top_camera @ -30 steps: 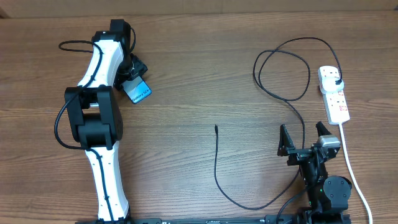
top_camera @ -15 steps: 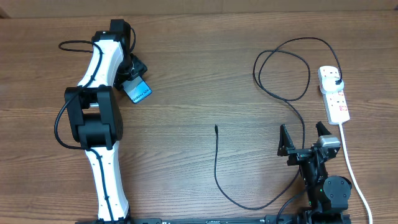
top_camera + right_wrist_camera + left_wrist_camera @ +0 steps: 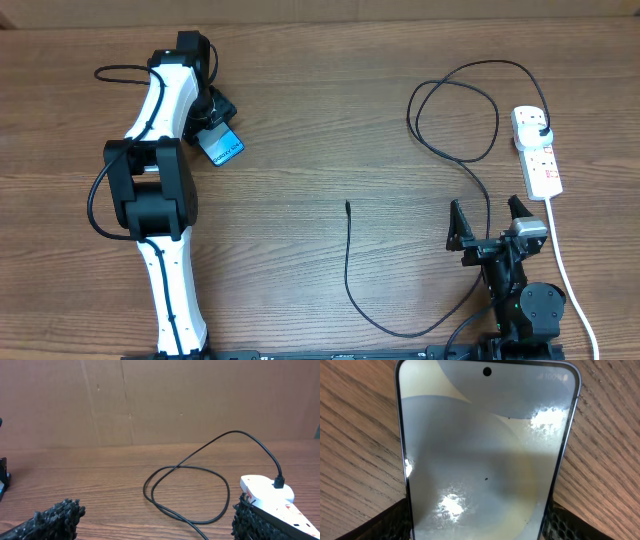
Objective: Plug charger to phone and switch on socket
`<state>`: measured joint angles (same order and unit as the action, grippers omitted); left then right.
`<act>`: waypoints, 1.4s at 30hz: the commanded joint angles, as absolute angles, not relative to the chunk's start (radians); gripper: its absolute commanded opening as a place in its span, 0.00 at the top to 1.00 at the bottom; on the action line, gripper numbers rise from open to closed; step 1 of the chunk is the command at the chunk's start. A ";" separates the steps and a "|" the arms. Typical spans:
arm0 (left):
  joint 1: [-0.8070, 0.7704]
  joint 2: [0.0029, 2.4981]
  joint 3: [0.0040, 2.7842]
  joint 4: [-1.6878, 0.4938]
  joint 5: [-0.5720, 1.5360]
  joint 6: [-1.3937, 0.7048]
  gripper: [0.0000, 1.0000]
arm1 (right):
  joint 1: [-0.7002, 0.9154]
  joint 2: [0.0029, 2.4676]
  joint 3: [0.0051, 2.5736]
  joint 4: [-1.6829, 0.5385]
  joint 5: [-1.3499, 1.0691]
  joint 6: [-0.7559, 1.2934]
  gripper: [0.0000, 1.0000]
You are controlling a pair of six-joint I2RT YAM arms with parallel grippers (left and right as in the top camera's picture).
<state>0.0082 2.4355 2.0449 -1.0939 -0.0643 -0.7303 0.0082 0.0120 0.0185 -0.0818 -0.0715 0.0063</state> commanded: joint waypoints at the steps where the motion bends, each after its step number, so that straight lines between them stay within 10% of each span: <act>1: 0.006 2.497 2.031 -1.095 -0.055 -0.741 0.96 | 0.013 0.003 0.008 -0.078 -0.071 0.002 0.00; 42: 0.006 2.496 2.312 -1.240 -0.009 -0.725 0.96 | 0.013 0.003 0.008 -0.078 -0.071 0.002 0.00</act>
<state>0.0082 2.4950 2.2654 -1.2293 -0.0177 -0.7300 0.0082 0.0120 0.0185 -0.0814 -0.0719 0.0059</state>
